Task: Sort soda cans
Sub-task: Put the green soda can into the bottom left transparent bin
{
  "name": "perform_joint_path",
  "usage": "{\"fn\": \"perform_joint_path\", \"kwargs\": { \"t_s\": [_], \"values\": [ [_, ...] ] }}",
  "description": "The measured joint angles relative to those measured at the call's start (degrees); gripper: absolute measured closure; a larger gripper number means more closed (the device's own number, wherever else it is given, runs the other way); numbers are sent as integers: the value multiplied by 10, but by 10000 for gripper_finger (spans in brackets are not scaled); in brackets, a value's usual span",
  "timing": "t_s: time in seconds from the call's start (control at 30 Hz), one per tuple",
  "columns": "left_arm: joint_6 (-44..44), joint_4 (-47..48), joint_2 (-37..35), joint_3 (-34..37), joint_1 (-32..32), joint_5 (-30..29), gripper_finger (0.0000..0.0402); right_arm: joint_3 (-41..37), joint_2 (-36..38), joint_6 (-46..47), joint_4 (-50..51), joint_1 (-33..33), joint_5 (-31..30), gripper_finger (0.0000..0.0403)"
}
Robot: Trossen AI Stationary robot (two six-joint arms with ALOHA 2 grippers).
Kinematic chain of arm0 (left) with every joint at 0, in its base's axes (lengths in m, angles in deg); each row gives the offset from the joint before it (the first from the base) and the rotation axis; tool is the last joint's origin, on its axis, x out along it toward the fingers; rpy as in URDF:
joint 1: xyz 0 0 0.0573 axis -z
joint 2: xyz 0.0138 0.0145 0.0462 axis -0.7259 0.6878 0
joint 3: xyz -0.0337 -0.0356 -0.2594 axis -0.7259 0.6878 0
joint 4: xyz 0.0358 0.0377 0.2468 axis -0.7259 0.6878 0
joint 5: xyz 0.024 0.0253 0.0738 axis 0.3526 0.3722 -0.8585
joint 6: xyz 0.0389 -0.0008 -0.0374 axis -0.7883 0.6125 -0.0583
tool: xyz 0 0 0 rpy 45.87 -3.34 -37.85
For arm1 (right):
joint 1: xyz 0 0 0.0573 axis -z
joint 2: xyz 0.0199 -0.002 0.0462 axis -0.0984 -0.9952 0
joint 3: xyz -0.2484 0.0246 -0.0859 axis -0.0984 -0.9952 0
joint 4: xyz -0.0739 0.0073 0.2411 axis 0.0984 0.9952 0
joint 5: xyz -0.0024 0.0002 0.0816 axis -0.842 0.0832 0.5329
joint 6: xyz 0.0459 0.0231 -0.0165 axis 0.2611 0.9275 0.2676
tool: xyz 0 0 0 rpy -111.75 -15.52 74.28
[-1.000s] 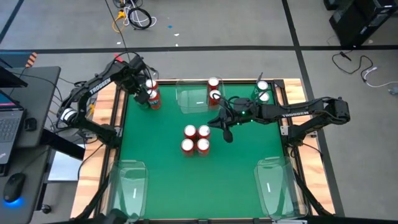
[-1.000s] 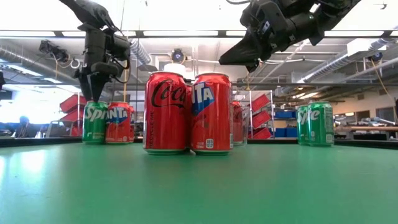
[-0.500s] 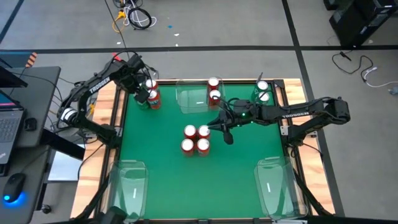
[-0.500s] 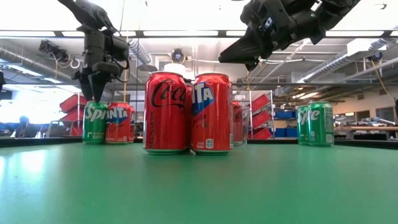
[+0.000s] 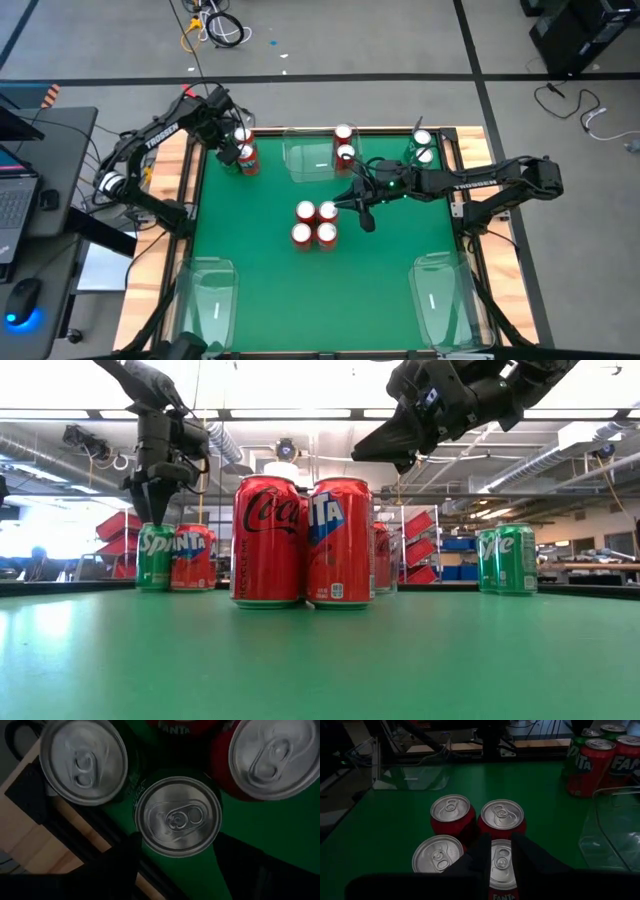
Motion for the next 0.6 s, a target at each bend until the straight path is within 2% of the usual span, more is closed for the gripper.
{"fn": "perform_joint_path", "kwargs": {
  "t_s": [0.37,0.6],
  "values": [
    [9,76,2,3,16,2,150,0,0,0,-5,0,0,339],
    [13,75,1,-18,26,2,156,0,0,1,-5,0,0,334]
  ]
}}
